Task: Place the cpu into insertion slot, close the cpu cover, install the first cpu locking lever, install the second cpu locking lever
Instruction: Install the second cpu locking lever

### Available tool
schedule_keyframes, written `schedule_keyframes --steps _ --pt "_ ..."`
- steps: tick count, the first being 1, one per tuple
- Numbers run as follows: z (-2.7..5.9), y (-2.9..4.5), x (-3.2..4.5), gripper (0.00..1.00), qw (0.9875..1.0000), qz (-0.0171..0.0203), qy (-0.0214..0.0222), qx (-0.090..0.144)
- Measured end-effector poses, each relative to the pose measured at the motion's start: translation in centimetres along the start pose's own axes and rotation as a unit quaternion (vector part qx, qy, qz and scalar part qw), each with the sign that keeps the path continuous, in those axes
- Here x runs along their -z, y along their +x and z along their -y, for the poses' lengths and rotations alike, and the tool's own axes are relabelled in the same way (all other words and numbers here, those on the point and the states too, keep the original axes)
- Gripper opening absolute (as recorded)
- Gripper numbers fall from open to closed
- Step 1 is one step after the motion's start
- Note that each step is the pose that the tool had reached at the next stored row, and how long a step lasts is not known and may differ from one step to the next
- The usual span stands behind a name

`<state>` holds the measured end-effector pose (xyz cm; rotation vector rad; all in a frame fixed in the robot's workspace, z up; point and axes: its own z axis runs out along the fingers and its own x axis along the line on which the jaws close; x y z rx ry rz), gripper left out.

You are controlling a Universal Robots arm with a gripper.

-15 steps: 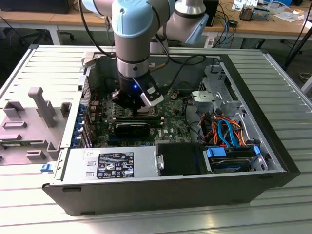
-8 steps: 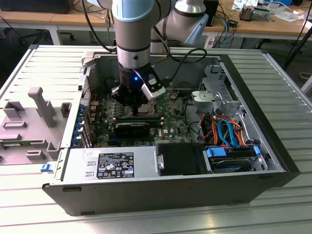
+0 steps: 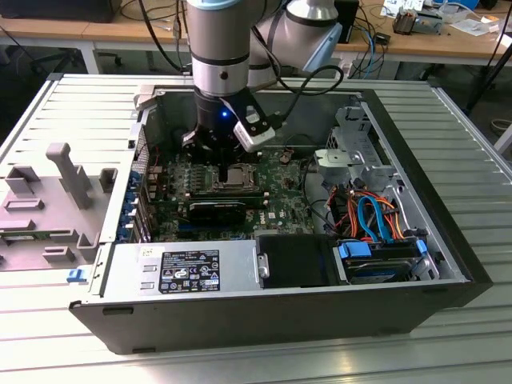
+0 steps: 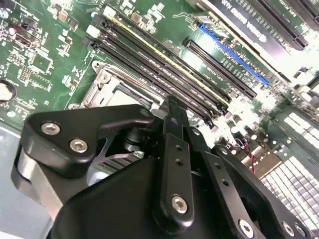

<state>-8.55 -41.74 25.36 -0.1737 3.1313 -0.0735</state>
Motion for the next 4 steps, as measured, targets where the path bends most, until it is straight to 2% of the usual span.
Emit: schedule_keyframes --steps 4 --pt "0.00 0.00 0.04 0.11 1.0000 -0.0001 0.0001 0.000"
